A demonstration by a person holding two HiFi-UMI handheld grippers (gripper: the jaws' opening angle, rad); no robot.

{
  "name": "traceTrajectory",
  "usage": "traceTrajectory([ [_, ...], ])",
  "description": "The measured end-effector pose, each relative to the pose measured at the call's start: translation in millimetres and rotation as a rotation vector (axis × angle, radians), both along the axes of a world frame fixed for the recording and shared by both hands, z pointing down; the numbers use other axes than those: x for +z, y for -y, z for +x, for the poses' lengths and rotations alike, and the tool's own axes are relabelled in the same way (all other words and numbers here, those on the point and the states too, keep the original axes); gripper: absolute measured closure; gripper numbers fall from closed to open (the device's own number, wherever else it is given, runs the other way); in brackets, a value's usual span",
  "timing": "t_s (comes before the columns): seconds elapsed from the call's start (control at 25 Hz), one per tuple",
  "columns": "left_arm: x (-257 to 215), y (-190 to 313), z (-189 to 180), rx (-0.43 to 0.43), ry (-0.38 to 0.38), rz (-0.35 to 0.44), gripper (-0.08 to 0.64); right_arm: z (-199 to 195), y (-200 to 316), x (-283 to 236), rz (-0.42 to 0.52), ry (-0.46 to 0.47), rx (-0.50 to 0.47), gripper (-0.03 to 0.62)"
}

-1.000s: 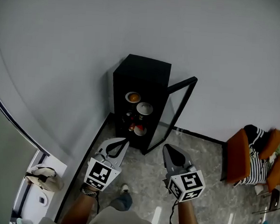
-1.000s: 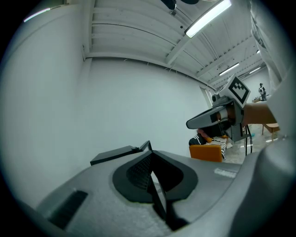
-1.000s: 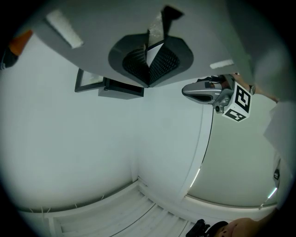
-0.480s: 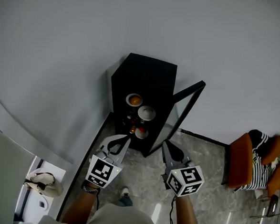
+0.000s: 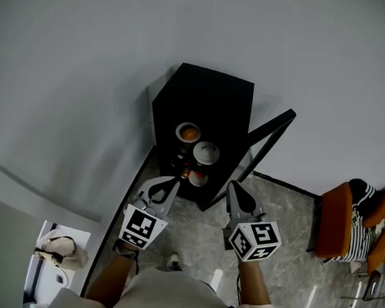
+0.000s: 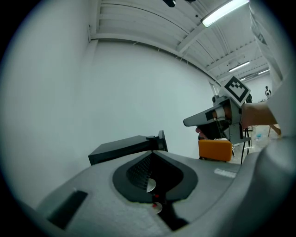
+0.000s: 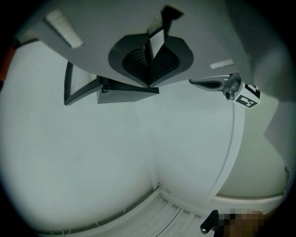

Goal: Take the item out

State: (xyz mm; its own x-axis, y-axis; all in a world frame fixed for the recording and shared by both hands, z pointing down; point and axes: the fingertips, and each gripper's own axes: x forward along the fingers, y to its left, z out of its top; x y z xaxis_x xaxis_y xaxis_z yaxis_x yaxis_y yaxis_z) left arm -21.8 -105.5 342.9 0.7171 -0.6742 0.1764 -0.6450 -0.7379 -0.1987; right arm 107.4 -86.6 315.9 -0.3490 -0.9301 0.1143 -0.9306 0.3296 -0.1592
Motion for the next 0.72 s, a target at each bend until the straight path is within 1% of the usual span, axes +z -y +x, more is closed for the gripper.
traceTrajectory([
  [0.16, 7.8, 20.2, -5.7, -0.016, 0.006, -0.012, 0.555, -5.1, 23.3, 8.7, -0.007, 0.111, -0.008, 0.584],
  [0.32, 19.7, 38.4, -9.1, -0.046, 0.011, -0.038, 0.555, -17.7, 46.1, 22.2, -0.01, 0.149, -0.039, 0.584],
  [0.48, 36.0, 57.6, -13.1, -0.088, 0.005, -0.069, 0.555, -23.3, 73.2, 41.0, -0.052, 0.27, -0.051, 0.584],
  [0.56, 44.8, 66.8, -17.7, -0.109, 0.005, -0.086, 0.555, -27.2, 86.9, 52.5, -0.077, 0.316, -0.057, 0.584],
  [0.64, 51.6, 75.9, -19.9, -0.129, 0.008, -0.103, 0.555, -32.1, 99.3, 65.2, -0.102, 0.335, -0.075, 0.584],
  [0.72, 56.8, 83.7, -16.7, -0.139, 0.016, -0.119, 0.555, -34.2, 110.8, 78.9, -0.122, 0.331, -0.089, 0.576],
])
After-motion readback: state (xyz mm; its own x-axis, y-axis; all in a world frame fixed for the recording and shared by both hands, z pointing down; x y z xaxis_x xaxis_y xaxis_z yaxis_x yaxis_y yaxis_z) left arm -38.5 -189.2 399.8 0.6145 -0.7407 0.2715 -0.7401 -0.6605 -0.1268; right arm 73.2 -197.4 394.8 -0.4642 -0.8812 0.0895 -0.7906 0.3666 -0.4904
